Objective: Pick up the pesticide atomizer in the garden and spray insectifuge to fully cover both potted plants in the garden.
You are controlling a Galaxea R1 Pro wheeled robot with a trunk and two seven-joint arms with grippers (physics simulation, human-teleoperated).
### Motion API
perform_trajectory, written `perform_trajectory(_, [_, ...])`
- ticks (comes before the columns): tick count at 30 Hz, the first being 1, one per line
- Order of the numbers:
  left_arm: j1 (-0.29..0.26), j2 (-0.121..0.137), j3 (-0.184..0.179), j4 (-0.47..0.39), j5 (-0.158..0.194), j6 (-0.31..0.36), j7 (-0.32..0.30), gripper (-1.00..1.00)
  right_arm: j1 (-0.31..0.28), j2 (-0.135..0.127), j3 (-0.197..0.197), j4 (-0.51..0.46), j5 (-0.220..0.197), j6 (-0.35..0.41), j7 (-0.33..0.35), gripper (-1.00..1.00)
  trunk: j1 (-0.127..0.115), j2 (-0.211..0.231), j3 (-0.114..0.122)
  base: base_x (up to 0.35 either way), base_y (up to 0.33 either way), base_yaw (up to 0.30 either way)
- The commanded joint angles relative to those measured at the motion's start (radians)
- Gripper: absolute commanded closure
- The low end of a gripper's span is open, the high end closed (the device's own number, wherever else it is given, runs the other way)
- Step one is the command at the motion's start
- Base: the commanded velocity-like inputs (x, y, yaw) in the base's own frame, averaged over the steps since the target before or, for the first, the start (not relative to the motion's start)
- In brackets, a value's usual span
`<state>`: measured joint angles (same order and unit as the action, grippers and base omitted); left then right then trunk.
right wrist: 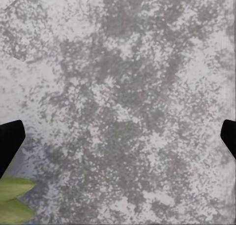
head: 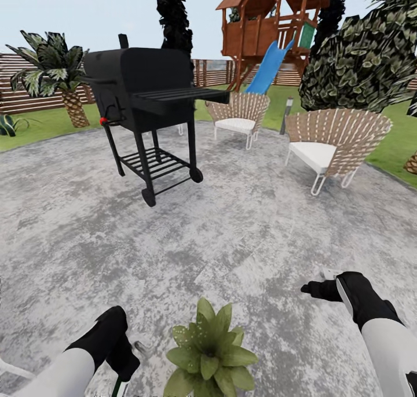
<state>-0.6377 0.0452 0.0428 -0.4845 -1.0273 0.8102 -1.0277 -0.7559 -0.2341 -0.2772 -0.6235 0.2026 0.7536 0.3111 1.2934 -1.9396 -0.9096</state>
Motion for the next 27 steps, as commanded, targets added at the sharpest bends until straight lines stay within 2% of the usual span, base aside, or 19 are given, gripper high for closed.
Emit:
perform_trajectory(1, [0.0, -0.001, 0.005, -0.002, -0.008, 0.006, -0.008, 1.0, 0.0, 0.001, -0.004, -0.001, 0.011, 0.003, 0.009, -1.0, 0.0, 0.0, -0.002, 0.0, -0.294, 0.168])
perform_trajectory(6, [0.0, -0.001, 0.005, -0.003, -0.008, 0.006, -0.008, 1.0, 0.0, 0.001, -0.004, -0.001, 0.01, 0.003, 0.01, -1.0, 0.0, 0.0, -0.005, 0.0, -0.224, 0.164])
perform_trajectory(10, [0.0, 0.001, 0.005, -0.004, -0.008, 0.006, 0.007, 1.0, 0.0, 0.001, -0.004, -0.001, 0.011, 0.003, 0.009, -1.0, 0.0, 0.0, -0.006, -0.003, -0.051, 0.021])
perform_trajectory(17, [0.0, 0.001, 0.006, -0.005, -0.008, 0.008, 0.093, 1.0, 0.0, 0.001, -0.005, -0.001, 0.011, 0.003, 0.009, -1.0, 0.0, 0.0, -0.006, -0.058, -0.238, 0.001])
perform_trajectory(27, [0.0, 0.0, 0.006, -0.006, -0.008, 0.007, 0.104, 1.0, 0.0, 0.001, -0.004, -0.001, 0.011, 0.003, 0.009, -1.0, 0.0, 0.0, -0.006, -0.004, -0.024, 0.0])
